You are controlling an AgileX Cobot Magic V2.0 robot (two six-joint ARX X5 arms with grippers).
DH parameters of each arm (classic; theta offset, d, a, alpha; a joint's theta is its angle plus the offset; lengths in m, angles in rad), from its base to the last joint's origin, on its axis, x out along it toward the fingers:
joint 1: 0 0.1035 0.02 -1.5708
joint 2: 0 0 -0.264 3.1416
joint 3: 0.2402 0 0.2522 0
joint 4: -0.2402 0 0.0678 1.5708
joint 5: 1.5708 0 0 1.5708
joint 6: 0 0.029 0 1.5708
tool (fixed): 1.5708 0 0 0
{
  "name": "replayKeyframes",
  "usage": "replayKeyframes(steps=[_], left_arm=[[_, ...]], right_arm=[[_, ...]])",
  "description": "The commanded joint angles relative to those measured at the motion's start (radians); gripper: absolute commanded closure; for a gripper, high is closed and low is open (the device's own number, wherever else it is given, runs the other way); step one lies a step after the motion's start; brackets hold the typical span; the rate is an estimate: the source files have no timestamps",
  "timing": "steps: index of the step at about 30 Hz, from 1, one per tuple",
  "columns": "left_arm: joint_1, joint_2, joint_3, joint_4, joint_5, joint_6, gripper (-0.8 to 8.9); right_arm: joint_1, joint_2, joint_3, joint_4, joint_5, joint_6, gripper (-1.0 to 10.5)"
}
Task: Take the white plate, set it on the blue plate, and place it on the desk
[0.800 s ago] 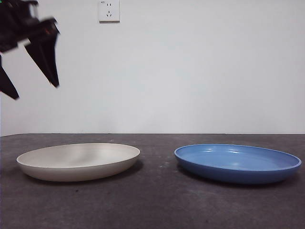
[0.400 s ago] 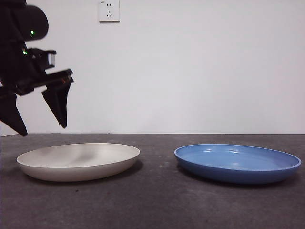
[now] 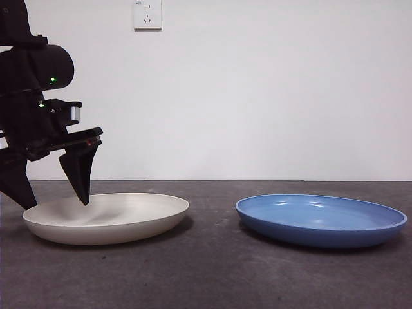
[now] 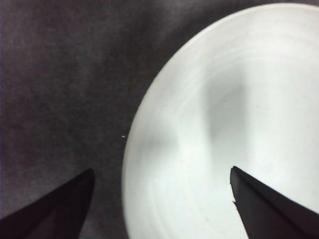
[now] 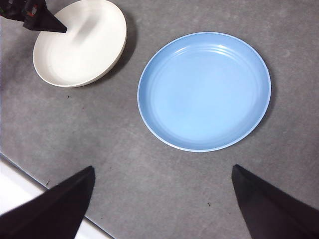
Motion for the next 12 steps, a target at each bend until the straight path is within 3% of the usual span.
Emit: replayKeyframes(steps=[1, 8, 12], left_arm=[[-0.002, 0.033, 0.020, 0.005, -0.018, -0.003, 4.55], [-0.002, 0.040, 0.020, 0.009, -0.018, -0.017, 7.79], [-0.002, 0.038, 0.020, 0.013, -0.018, -0.024, 8.05]], right_arm=[[0.005, 0.005, 0.018, 0.007, -0.002, 0.000, 5.1], [0.005, 0.005, 0.018, 0.007, 0.006, 0.000, 5.1], [0.005, 0.005, 0.018, 0.007, 0.006, 0.000, 5.1]])
